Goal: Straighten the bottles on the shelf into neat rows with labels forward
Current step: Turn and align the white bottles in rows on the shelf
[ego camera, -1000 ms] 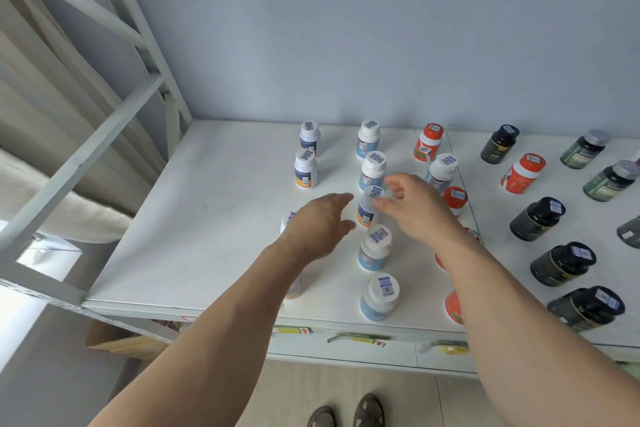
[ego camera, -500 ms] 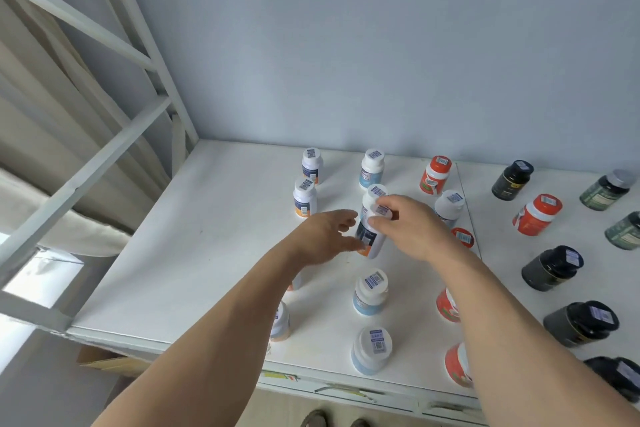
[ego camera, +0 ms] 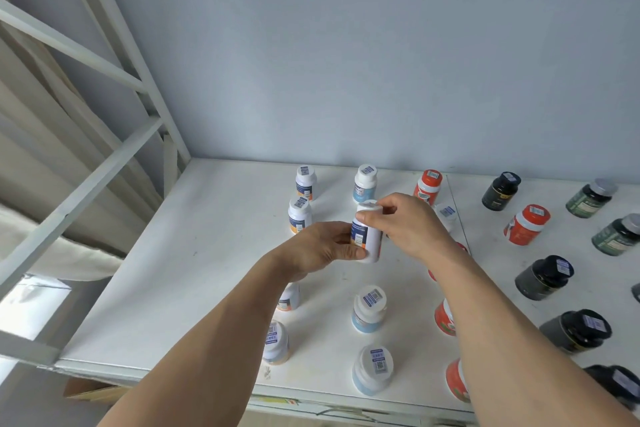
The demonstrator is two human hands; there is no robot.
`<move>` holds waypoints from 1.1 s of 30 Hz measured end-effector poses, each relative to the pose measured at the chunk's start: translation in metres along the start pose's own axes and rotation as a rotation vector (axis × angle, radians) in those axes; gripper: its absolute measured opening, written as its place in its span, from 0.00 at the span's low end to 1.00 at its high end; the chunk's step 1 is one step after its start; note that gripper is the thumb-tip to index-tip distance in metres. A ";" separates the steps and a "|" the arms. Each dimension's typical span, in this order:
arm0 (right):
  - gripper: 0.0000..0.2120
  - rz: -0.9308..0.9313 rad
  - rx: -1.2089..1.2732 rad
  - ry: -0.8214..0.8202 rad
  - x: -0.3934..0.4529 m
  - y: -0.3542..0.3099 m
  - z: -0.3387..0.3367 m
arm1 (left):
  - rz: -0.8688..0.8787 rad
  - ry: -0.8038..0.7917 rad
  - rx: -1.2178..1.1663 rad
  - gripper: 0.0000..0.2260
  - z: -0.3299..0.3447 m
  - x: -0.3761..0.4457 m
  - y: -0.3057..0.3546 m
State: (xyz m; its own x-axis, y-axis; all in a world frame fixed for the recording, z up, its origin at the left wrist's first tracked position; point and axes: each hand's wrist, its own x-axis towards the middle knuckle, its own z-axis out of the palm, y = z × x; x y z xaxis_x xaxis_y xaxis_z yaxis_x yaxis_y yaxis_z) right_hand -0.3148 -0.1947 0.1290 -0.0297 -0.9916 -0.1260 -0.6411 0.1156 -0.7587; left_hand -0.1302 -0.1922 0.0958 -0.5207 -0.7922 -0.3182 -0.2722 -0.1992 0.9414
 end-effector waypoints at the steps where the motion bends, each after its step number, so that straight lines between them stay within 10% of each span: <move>1: 0.16 0.001 0.007 -0.005 0.000 0.000 0.000 | -0.001 0.002 -0.001 0.18 0.000 0.000 -0.001; 7: 0.17 -0.012 0.064 -0.011 0.000 0.004 0.003 | 0.006 0.062 0.184 0.15 -0.002 0.001 0.002; 15: 0.16 -0.068 0.003 -0.088 -0.003 0.010 0.024 | 0.125 0.370 1.242 0.17 -0.018 -0.013 -0.002; 33: 0.11 -0.046 0.026 -0.099 0.005 -0.022 0.110 | 0.333 0.507 1.269 0.10 -0.102 -0.036 -0.053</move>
State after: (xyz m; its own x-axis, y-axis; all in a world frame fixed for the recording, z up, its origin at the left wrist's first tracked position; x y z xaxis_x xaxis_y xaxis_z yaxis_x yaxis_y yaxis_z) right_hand -0.2165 -0.1962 0.0742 0.0757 -0.9854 -0.1523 -0.6199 0.0732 -0.7813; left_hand -0.0147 -0.2113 0.0688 -0.4342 -0.8716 0.2275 -0.8721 0.4700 0.1364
